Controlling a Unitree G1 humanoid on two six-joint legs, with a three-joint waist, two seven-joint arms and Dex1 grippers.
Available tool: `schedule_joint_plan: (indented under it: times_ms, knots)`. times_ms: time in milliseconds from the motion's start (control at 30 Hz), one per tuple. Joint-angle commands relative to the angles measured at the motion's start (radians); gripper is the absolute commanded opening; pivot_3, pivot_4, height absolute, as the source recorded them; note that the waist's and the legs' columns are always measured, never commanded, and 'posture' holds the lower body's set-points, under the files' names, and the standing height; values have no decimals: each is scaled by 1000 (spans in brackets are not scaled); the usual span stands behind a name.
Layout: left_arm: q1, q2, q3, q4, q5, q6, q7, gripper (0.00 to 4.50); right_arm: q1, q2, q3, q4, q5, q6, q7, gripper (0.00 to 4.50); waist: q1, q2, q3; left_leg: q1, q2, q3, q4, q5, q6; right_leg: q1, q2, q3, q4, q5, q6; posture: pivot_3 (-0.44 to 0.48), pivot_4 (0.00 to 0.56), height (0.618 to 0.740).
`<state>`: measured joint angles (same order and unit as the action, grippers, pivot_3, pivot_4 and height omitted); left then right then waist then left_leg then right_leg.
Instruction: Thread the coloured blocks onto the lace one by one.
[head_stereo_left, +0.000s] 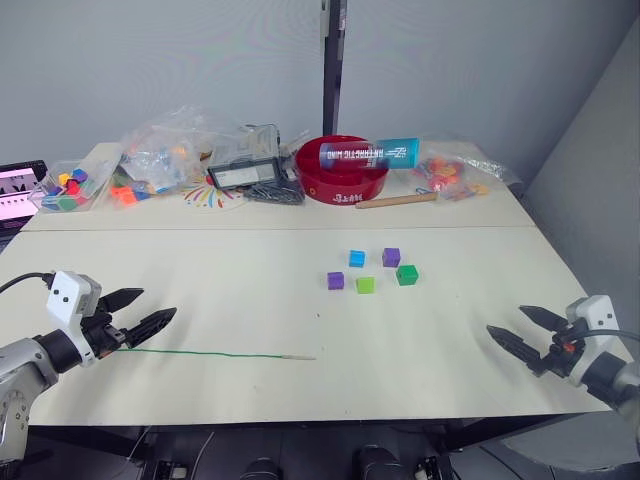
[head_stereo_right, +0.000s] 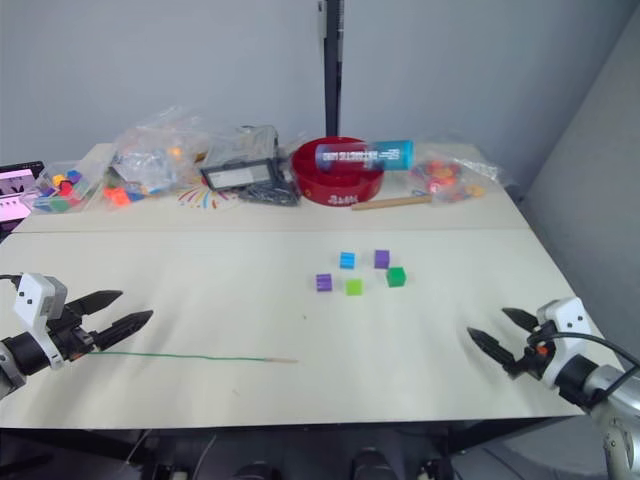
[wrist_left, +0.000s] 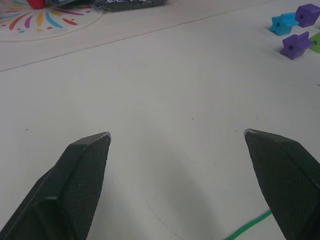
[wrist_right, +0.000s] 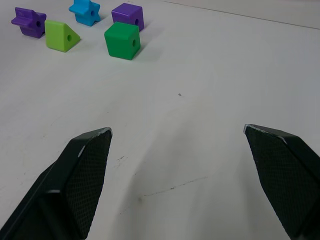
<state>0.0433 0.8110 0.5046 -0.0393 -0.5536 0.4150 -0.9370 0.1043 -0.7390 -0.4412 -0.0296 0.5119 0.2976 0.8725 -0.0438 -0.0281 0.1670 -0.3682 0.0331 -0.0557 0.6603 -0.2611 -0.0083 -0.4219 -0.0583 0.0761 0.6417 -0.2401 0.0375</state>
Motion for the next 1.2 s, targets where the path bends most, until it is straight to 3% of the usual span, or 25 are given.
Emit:
schedule_joint_plan:
  times_ms: [33,300,567,800,967,1200]
  knots:
    - [-15,14,10,-19,-3,-16,-3,4500,-4,0,-12,-23,3,0,-4,4469,0,0,0,0,0,0,0,0,0,0,0,0,0,0,0,0,150,731]
    - [-41,-15,-46,-79,-62,46,-23,4500,-6,36,28,-112,14,32,-49,4469,1,0,0,0,0,0,0,0,0,0,0,0,0,0,0,0,150,731]
    - [-103,18,-260,-180,-79,78,-206,4500,-96,21,159,-198,67,104,61,4469,-2,0,0,0,0,0,0,0,0,0,0,0,1,0,0,0,150,731]
    - [-238,4,-514,-90,61,-71,-393,4500,-209,-51,309,-194,53,111,233,4469,2,0,0,0,0,0,1,0,0,0,0,0,0,0,0,0,150,731]
    - [-299,-50,-635,36,184,-215,-435,4500,-242,-37,344,-216,50,117,225,4469,3,0,0,-1,-1,-1,1,0,0,0,0,0,0,0,0,0,150,731]
    - [-389,-154,-706,169,259,-283,-421,4500,-198,-16,332,-269,59,133,169,4469,7,0,0,-1,-1,-1,1,0,0,0,0,-1,0,0,0,0,150,731]
